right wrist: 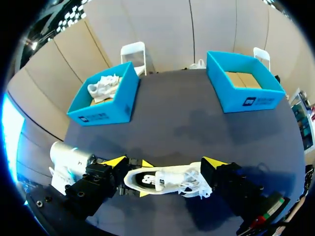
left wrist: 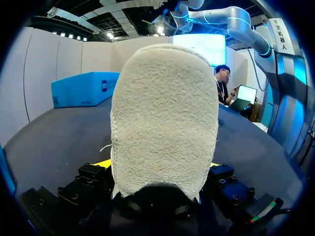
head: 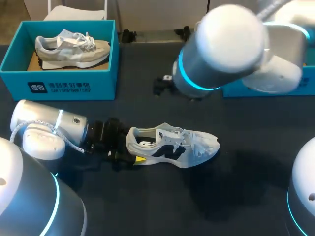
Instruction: Take the shoe out of the shoebox, open the shoe tongue, remove and reinsert the insole, then place the shoe into the shoebox
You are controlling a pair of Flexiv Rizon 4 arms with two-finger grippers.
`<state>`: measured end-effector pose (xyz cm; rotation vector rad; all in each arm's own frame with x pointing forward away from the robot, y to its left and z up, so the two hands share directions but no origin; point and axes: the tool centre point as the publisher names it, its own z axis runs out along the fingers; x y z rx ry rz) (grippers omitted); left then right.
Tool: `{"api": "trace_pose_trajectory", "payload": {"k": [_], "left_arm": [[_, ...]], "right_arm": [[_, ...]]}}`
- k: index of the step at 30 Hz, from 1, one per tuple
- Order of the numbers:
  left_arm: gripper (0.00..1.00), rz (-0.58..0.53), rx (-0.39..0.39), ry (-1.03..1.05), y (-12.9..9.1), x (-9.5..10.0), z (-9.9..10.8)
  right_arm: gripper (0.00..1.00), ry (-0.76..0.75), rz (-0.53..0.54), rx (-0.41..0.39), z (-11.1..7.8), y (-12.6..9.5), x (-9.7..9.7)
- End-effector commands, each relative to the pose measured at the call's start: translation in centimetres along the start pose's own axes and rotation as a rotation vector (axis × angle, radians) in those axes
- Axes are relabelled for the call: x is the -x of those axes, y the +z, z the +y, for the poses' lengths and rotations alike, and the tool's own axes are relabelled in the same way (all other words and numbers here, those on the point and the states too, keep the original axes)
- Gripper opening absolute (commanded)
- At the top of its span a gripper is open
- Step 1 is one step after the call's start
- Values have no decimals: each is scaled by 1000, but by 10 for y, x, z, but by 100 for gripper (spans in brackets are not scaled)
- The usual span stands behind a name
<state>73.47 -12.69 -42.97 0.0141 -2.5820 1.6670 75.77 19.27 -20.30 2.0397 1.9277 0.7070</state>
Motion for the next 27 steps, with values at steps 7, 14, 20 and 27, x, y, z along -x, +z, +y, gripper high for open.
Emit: {"api": "trace_pose_trajectory", "payload": {"k": [7,14,20,27], "left_arm": [[0,0,3,-1,2,5,4],[0,0,3,-1,2,5,4],[0,0,3,-1,2,5,4],[0,0,3,-1,2,5,4]], "right_arm": [[100,40,-213,14,-4,11,-27],[100,40,-213,14,-4,11,-27],[100,40,-213,14,-4,11,-27],[100,81,-293,-78,-32,12,-24]]}}
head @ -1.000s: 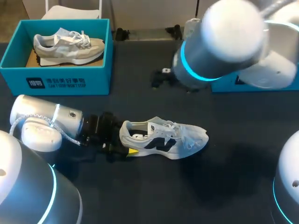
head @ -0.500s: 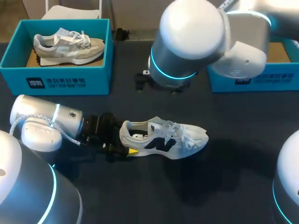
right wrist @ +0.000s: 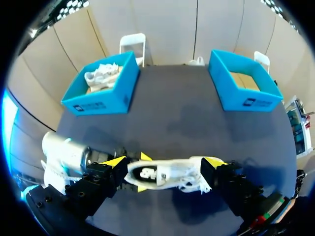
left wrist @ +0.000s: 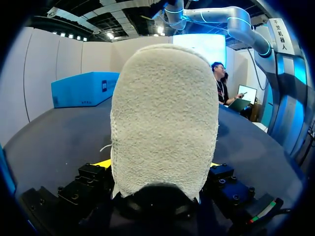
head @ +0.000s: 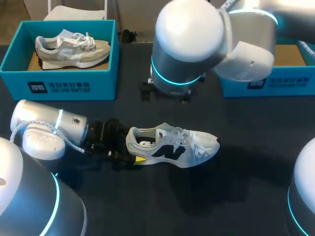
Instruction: Take the shoe out of the shoebox, open the shoe tongue, remove and reinsert the insole, then place the shoe into the shoebox
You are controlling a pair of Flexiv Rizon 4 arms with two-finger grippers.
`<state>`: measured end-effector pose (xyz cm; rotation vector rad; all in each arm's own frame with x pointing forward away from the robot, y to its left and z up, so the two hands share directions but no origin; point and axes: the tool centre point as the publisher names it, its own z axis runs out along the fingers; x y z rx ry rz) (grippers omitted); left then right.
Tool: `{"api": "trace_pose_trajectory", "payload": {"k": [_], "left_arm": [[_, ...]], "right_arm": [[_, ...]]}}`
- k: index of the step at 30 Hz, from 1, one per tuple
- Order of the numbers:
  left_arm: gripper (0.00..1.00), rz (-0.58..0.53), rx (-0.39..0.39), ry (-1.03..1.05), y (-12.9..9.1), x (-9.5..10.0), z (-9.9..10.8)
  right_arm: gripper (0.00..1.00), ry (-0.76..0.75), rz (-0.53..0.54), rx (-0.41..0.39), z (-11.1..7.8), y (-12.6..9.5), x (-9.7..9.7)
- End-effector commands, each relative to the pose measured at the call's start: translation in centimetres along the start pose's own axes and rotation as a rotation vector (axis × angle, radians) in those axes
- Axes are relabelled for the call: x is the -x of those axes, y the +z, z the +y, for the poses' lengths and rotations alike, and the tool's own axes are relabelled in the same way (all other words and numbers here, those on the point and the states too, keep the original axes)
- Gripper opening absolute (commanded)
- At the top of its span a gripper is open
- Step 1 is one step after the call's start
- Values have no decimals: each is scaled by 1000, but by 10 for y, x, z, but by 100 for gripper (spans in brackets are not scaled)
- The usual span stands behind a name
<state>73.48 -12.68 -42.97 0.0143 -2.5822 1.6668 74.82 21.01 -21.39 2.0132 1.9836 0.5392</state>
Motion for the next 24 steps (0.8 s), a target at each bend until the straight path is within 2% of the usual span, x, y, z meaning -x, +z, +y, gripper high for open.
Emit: {"api": "trace_pose_trajectory", "payload": {"k": [1,4,11,19,20,24], "left_arm": [[0,0,3,-1,2,5,4],[0,0,3,-1,2,5,4],[0,0,3,-1,2,5,4],[0,0,3,-1,2,5,4],[0,0,3,-1,2,5,4],[0,0,3,-1,2,5,4]], "right_arm": [[100,158,-205,-26,-19,4,-10],[100,157,-267,-77,-28,1,-9],[100,213,-316,-120,-44,-11,-4],[100,214,-388,-225,-70,-25,4],[100,218,-425,-242,-74,-26,4],[100,227,-445,-256,-76,-28,3]]}}
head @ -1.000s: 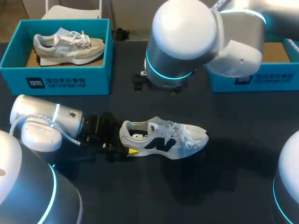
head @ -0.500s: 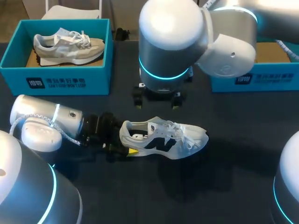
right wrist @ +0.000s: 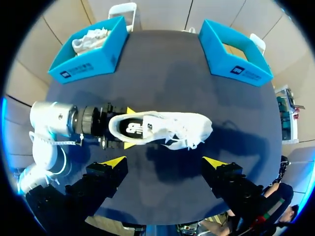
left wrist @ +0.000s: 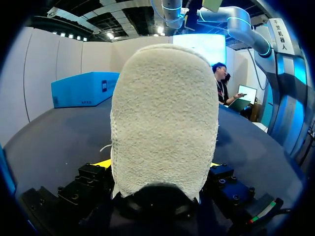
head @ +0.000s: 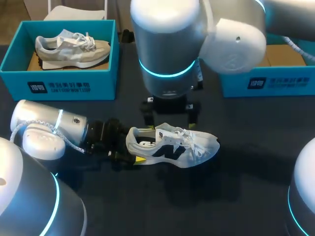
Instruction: Take the shoe out of the shoebox, open the shoe tongue, remove and reinsert the insole, then place the shoe into the shoebox
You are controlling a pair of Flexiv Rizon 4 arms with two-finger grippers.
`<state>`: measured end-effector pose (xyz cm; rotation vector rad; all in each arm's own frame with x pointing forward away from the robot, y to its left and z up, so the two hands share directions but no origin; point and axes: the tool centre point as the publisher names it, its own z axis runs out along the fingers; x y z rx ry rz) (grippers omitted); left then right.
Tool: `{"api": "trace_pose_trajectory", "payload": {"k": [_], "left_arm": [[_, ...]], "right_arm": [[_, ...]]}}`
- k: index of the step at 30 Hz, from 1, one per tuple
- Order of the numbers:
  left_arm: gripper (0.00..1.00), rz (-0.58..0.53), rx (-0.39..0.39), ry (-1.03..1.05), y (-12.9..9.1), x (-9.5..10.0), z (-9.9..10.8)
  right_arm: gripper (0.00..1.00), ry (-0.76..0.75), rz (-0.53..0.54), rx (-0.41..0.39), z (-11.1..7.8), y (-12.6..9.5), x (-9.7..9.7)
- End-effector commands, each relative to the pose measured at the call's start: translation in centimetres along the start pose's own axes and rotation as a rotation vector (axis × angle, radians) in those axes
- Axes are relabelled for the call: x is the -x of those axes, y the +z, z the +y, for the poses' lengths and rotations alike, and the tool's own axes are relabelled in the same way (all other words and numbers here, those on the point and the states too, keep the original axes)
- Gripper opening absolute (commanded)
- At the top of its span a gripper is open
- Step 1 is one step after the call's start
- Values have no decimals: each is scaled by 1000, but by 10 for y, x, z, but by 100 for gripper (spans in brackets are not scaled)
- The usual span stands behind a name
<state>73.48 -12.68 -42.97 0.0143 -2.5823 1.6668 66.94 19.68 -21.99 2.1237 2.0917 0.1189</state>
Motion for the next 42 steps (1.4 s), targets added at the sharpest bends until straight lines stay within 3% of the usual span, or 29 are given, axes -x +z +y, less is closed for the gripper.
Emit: {"api": "trace_pose_trajectory", "payload": {"k": [1,7,18,33,42], "left_arm": [[0,0,3,0,2,5,4],[0,0,3,0,2,5,4],[0,0,3,0,2,5,4],[0,0,3,0,2,5,4],[0,0,3,0,2,5,4]], "right_arm": [[100,286,-274,4,-2,2,-10],[100,286,-274,4,-2,2,-10],[100,318,-368,-6,-10,32,-21],[100,388,-478,53,17,73,-16],[100,407,-461,76,18,73,-13]]}}
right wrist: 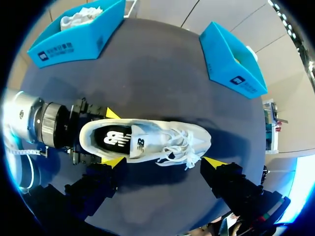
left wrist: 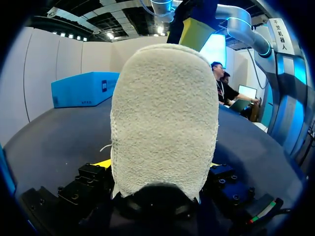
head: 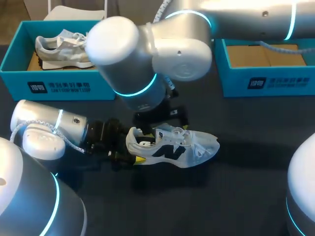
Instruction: Take the shoe out of the shoebox, open the shoe tongue, remove and reinsert the insole, then place the shoe into the shoebox
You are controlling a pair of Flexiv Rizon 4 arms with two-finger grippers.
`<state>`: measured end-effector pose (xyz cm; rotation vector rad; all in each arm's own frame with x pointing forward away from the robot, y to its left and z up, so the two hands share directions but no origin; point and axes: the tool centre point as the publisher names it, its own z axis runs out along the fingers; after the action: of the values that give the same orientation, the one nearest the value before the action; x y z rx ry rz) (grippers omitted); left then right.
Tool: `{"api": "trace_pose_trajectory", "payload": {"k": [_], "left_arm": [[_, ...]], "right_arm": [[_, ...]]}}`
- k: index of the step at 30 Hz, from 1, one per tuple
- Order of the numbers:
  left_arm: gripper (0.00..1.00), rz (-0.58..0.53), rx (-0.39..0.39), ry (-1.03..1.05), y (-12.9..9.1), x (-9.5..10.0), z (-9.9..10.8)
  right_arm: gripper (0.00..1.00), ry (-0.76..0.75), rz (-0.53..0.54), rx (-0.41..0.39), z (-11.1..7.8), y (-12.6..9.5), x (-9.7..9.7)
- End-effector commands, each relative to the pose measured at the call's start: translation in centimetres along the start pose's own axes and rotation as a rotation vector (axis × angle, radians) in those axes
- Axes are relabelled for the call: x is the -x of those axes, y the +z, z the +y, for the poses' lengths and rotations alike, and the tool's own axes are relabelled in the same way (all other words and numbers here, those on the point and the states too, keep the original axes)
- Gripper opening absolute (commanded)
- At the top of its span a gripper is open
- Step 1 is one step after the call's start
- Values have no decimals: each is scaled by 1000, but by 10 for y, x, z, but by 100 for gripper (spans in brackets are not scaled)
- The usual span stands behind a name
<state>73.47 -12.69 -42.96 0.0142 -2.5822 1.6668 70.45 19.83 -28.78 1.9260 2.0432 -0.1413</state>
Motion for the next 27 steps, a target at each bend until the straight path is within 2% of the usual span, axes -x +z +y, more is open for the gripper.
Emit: {"api": "trace_pose_trajectory", "payload": {"k": [1,10,22,27], "left_arm": [[0,0,3,-1,2,5,4],[0,0,3,-1,2,5,4],[0,0,3,-1,2,5,4],[0,0,3,-1,2,5,4]], "right_arm": [[100,501,-227,5,-4,-1,-7],[100,501,-227,5,-4,-1,-7],[100,578,-243,-18,-15,10,9],[100,606,-217,-11,-16,19,10]]}}
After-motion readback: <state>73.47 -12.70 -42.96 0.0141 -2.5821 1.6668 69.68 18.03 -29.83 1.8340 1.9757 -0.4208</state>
